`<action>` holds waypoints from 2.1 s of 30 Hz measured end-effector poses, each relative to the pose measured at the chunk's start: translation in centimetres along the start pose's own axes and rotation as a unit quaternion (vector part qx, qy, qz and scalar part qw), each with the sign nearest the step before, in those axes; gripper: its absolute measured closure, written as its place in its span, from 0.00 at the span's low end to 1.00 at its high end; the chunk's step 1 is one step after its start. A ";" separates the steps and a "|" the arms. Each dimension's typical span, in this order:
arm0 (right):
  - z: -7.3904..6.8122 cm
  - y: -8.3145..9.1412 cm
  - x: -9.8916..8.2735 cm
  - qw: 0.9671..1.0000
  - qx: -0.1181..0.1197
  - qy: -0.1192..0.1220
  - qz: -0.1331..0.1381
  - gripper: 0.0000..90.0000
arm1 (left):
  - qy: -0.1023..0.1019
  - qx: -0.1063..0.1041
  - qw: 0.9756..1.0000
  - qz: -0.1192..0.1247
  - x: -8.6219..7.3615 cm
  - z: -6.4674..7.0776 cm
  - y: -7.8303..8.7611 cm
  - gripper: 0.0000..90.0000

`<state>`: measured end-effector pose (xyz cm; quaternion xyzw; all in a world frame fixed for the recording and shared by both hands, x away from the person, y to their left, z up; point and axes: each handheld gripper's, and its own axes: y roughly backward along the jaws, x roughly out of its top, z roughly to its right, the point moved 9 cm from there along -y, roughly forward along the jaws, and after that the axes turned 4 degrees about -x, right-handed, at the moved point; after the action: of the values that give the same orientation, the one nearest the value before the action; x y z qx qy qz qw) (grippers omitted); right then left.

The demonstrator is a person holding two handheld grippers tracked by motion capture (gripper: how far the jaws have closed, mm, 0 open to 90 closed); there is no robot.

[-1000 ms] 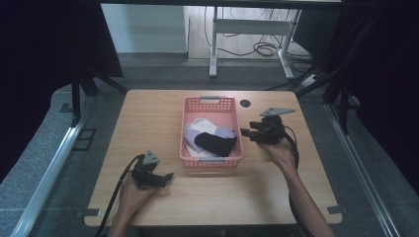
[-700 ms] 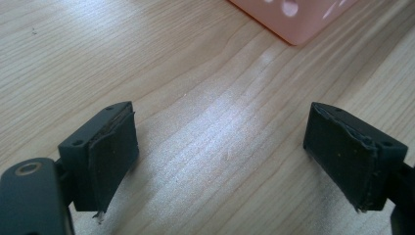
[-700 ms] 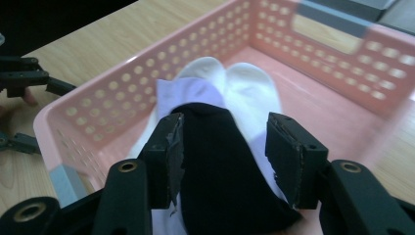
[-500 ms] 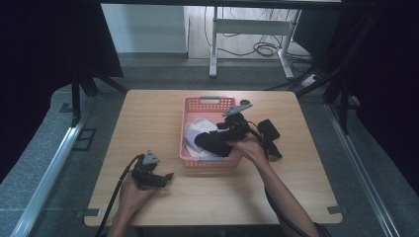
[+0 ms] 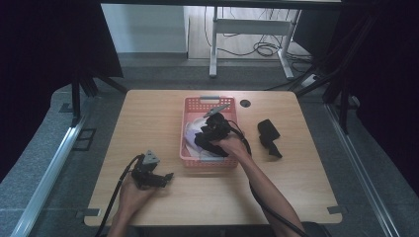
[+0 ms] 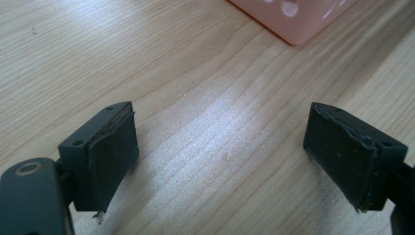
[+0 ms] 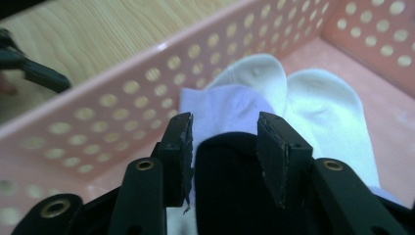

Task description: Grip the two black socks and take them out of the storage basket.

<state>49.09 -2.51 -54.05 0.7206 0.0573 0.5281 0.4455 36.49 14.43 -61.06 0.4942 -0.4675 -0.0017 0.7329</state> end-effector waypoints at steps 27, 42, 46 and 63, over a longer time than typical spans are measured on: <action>0.3 0.0 0.2 0.999 -0.025 -0.013 -0.030 0.97 | 0.000 0.000 1.000 0.000 0.0 0.0 0.0 0.14; -0.7 6.0 4.6 0.998 -0.016 -0.004 0.052 0.97 | -0.001 0.000 1.000 -0.001 0.0 0.0 0.0 0.14; -0.8 7.4 5.7 0.997 -0.015 -0.005 0.070 0.97 | 0.001 0.000 1.000 0.002 0.0 0.0 0.0 0.14; -0.5 12.5 9.4 0.992 -0.015 -0.020 0.122 0.97 | 0.000 0.000 1.000 -0.001 0.0 0.0 0.0 0.14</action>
<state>47.98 -4.47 -38.57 0.7263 -0.0478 0.5645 0.3894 36.49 14.45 -61.04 0.4950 -0.4673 -0.0025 0.7325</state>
